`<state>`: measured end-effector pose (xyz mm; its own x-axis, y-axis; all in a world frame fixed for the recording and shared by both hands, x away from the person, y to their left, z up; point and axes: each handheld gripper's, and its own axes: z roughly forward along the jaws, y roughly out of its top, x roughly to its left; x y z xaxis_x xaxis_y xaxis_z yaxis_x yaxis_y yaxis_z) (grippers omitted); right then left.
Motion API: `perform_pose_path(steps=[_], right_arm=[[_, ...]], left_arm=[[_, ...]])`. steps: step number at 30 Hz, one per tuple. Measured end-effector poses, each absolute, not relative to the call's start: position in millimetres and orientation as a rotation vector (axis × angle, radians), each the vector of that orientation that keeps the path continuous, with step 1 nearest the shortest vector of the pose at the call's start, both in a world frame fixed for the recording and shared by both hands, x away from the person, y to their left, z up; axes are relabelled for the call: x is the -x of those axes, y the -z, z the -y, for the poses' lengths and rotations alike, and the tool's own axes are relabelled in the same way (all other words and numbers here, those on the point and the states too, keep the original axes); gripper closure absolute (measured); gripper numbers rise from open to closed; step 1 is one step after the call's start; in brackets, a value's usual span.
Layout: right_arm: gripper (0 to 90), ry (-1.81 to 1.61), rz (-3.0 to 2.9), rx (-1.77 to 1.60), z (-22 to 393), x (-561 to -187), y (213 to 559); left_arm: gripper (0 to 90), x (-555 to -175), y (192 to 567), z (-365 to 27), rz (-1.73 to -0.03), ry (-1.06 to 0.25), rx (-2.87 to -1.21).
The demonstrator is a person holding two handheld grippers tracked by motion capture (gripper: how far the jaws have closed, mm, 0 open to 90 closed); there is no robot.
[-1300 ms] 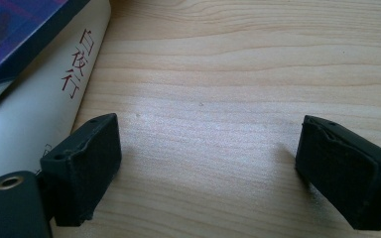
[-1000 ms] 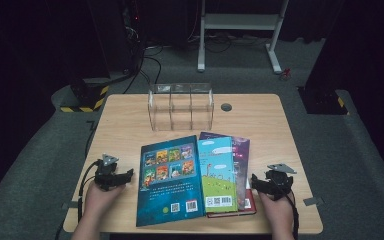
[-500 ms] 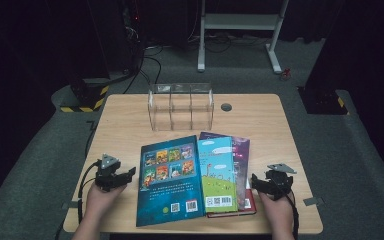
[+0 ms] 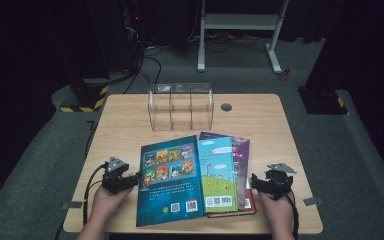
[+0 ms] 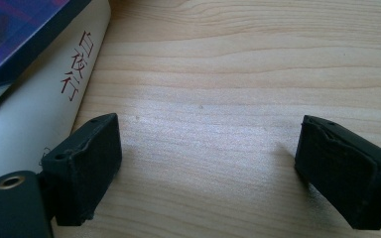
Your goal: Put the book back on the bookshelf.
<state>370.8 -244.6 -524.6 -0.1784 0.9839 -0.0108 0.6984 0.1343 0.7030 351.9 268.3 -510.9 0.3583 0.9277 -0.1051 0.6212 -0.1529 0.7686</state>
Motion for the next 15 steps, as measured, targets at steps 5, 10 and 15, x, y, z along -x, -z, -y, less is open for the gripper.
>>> perform_pose_path(steps=[5,10,15], right_arm=[[10.5,-0.786,-1.939,-1.612,244.5,-370.9,524.6],[10.6,-0.787,-1.938,-1.614,244.4,-371.0,524.6],[10.7,-0.785,-1.942,-1.606,244.6,-371.7,524.6]], left_arm=[[32.5,-352.8,510.2,-268.6,-1.377,-0.441,-1.833],[29.1,-354.9,513.3,-267.1,-1.392,-0.401,-1.855],[27.0,-354.9,514.8,-266.8,-1.394,-0.393,-1.872]])
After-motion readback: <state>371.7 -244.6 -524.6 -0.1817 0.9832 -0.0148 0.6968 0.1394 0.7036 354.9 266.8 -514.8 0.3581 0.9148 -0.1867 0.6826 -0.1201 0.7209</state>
